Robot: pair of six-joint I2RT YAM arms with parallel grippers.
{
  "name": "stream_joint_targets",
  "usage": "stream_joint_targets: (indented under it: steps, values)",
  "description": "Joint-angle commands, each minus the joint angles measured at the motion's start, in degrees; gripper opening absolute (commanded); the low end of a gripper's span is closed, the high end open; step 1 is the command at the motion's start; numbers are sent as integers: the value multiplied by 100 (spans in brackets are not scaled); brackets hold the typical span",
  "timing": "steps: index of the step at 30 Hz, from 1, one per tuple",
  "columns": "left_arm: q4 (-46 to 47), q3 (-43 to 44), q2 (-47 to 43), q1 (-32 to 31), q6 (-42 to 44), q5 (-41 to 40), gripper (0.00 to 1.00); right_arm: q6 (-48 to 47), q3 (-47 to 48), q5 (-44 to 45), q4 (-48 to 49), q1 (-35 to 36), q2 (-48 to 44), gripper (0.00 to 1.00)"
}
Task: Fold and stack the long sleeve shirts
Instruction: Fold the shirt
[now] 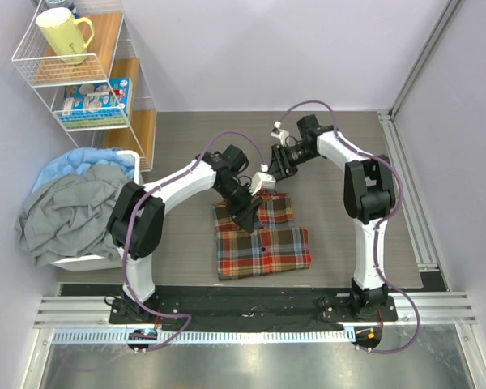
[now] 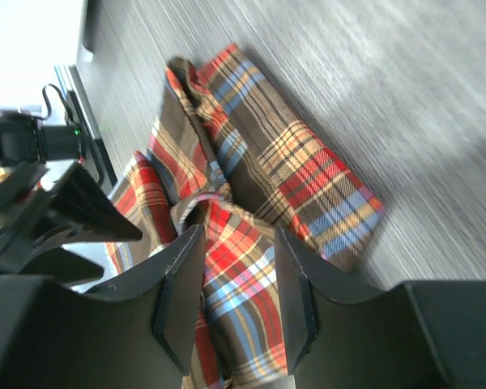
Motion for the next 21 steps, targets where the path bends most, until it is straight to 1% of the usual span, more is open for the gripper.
stream_joint_targets:
  steps: [1, 3, 9, 12, 13, 14, 15, 17, 18, 20, 21]
  values:
    - [473, -213, 68, 15, -88, 244, 57, -234, 201, -123, -71, 182, 214, 45]
    - [789, -345, 94, 6, -114, 121, 58, -296, 201, -123, -71, 261, 276, 46]
    - [1002, -521, 384, -12, 123, 59, 58, -375, -27, -53, -71, 375, 408, 45]
    - [871, -530, 454, -56, 281, 112, 54, -463, -115, 88, -62, 393, 487, 45]
    - [757, -513, 446, -82, 377, 138, 48, -489, -124, 158, -62, 376, 504, 45]
    - [686, -495, 428, -108, 422, 164, 44, -507, -124, 193, -62, 384, 531, 45]
    - [581, -477, 402, -117, 466, 208, 33, -533, -124, 220, -62, 384, 548, 45]
    - [274, -320, 367, -126, 536, 357, 23, -560, -124, 246, -71, 384, 601, 44]
    - [177, -250, 340, -126, 528, 375, 11, -586, -124, 255, -89, 384, 610, 44]
    - [-34, -109, 296, -126, 510, 393, 0, -621, -124, 281, -115, 384, 619, 42]
    - [-61, -65, 235, -117, 510, 393, 0, -674, -133, 282, -141, 384, 619, 42]
